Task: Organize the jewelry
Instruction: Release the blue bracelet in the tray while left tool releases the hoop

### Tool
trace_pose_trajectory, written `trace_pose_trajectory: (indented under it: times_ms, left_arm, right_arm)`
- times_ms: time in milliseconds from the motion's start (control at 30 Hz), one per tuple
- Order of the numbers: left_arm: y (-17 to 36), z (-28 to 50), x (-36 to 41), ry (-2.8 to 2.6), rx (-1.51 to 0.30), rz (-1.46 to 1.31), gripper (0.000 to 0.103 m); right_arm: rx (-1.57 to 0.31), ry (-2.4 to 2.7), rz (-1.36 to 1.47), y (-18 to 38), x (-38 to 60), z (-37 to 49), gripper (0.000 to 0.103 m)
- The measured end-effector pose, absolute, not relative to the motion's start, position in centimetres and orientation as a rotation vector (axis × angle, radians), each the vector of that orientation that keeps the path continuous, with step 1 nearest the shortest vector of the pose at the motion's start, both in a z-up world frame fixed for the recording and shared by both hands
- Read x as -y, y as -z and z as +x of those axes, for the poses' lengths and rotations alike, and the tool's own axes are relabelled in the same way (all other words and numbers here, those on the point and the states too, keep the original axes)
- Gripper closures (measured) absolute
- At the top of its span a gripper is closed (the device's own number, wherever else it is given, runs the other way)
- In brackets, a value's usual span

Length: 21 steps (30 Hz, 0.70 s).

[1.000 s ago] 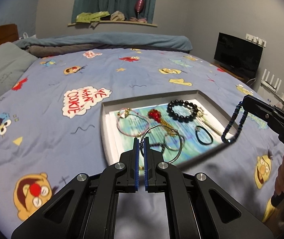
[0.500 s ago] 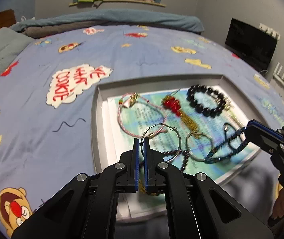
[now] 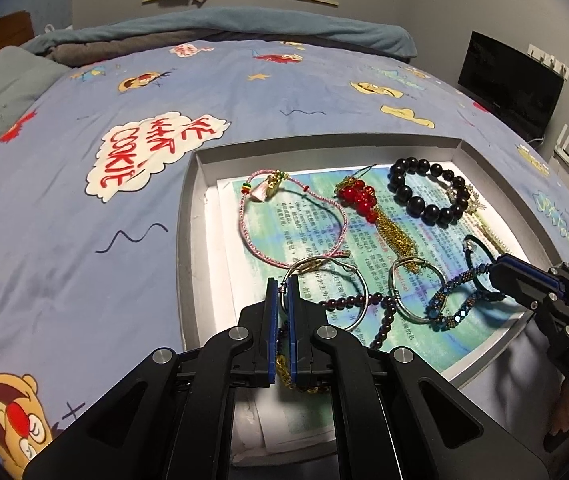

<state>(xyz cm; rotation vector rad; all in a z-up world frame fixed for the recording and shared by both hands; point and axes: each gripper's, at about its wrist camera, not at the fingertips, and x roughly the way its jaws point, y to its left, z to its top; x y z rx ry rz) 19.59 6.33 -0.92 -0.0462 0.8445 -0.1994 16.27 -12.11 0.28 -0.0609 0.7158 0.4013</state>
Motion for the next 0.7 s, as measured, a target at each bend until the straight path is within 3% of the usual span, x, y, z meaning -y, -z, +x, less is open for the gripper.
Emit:
trace_pose_trajectory:
  times_ms: [67,100,167,333,433,700]
  left_arm:
    - [0.8,19.5,-6.3,0.201,-0.844,-0.047,0.094]
    - [0.7,19.3,-6.3,0.205,-0.84,-0.05,0.087]
    - [0.3,18.9,-6.3,0.201,-0.827,-0.055,0.072]
    - [-1.4,17.2,-6.7,0.204,-0.789,-0.073,0.071]
    - [-2.4,15.7,-7.0,0.207,-0.769,-0.074,0.071]
    - [-3.6,10.5,-7.0,0.211,-0.726,-0.057,0.068]
  right_arm:
    - [-0.714,-0.397,-0.054,-0.4,12.3,16.2,0.094]
    - [-0.709,-0.395,-0.05,-0.5,12.5,16.1,0.093]
    - [-0.7,-0.4,-0.037,-0.9,12.8,16.0,0.081]
    - [-0.665,-0.396,-0.011,-2.4,13.9,14.7,0.076]
    - [-0.648,-0.39,0.003,-3.4,14.8,13.6,0.066]
    - [-0.634,-0.38,-0.001,-4.4,16.4,10.3,0.066]
